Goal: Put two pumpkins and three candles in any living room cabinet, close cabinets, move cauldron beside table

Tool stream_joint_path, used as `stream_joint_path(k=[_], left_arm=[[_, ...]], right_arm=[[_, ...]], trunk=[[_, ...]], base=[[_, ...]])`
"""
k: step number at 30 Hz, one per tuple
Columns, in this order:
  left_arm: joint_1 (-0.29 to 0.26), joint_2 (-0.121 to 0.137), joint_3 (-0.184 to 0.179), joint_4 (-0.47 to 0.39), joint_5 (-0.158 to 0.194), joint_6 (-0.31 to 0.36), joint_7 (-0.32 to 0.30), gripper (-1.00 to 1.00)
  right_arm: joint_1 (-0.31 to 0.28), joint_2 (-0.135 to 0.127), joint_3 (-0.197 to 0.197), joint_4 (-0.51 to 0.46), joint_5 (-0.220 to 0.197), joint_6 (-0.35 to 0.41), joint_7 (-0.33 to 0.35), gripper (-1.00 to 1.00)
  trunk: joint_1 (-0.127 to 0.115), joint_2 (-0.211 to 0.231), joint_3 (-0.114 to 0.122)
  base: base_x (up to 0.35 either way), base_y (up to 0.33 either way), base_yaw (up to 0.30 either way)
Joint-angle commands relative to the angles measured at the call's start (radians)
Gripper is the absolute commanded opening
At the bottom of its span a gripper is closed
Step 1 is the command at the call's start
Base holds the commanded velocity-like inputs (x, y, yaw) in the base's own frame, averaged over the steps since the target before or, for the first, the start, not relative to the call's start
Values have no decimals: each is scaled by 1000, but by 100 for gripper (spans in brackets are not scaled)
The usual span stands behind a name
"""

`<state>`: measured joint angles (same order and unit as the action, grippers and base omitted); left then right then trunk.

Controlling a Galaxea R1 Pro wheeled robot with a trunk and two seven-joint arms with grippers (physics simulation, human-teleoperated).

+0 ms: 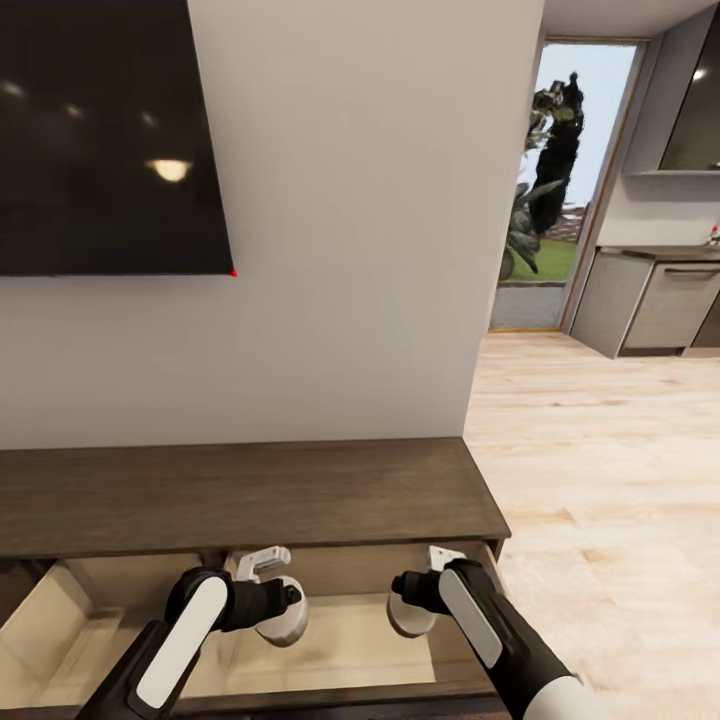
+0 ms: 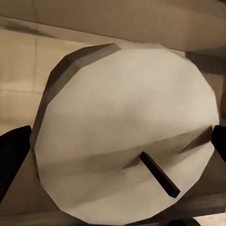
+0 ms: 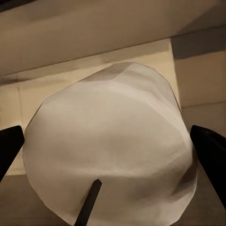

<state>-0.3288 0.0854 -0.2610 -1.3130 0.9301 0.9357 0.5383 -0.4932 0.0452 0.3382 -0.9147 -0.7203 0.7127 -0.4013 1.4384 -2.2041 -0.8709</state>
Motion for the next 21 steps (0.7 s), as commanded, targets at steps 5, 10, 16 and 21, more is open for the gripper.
stream_joint_path(k=[5, 10, 16, 21], left_arm=[[-1, 2, -1, 0, 9, -8, 12, -100], [-1, 3, 0, 0, -6, -25, 12, -100], [-1, 2, 3, 18, -53, -51, 11, -100], [-1, 2, 2, 30, -59, -73, 11, -100]], right_arm=[[-1, 2, 2, -1, -6, -12, -10, -100], [-1, 2, 3, -1, -5, -26, -10, -100], [-1, 2, 3, -1, -5, -32, -10, -100], [-1, 4, 6, -1, -6, -78, -10, -100]], trunk=[[19, -36, -17], [38, -71, -32], [61, -113, -51], [80, -148, -67]], base=[[0, 0, 0], [0, 0, 0], [0, 0, 0], [0, 0, 0]])
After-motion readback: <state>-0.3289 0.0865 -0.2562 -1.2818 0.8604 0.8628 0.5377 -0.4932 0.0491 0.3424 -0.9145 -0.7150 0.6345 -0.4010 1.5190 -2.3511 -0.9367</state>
